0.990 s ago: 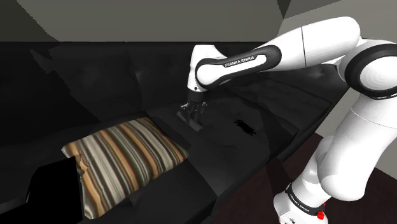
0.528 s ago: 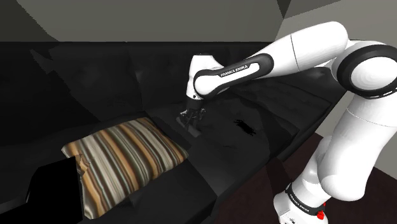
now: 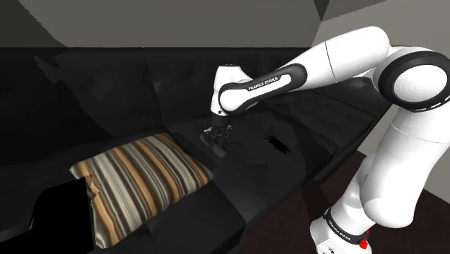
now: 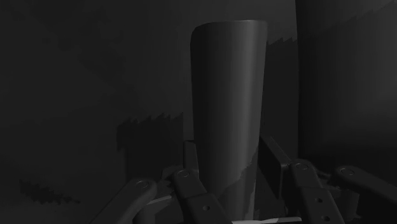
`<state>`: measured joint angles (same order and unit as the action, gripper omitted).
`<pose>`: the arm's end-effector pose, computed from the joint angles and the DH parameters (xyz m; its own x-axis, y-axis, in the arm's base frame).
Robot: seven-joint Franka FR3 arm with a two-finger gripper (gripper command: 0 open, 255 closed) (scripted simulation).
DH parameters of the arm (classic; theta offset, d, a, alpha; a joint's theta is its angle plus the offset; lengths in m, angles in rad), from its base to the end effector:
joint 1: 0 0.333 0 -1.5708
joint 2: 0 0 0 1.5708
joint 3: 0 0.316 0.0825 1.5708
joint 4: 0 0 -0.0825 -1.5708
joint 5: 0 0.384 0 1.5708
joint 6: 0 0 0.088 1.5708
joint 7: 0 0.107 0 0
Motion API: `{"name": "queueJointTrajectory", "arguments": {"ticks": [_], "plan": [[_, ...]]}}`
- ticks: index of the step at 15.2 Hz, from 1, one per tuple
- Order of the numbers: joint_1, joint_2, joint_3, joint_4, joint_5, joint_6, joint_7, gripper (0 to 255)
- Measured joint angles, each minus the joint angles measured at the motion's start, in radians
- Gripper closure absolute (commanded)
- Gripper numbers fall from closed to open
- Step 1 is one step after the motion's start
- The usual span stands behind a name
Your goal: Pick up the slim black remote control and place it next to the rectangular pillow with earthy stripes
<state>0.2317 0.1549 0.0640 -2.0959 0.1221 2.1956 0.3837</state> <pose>0.5373 0.1676 0.3439 0.9830 -0.1578 -0.0938 -0.1650 -0.9834 -0.0749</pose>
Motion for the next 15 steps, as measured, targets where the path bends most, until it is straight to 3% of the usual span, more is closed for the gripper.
{"name": "queueJointTrajectory", "arguments": {"ticks": [6, 11, 15], "plan": [[0.000, 0.000, 0.000, 0.000, 0.000, 0.000, 0.000, 0], [-0.006, -0.046, -0.005, 0.059, -0.005, -0.104, 0.003, 0], [-0.007, -0.052, -0.006, 0.067, -0.005, -0.119, 0.003, 0]]}}
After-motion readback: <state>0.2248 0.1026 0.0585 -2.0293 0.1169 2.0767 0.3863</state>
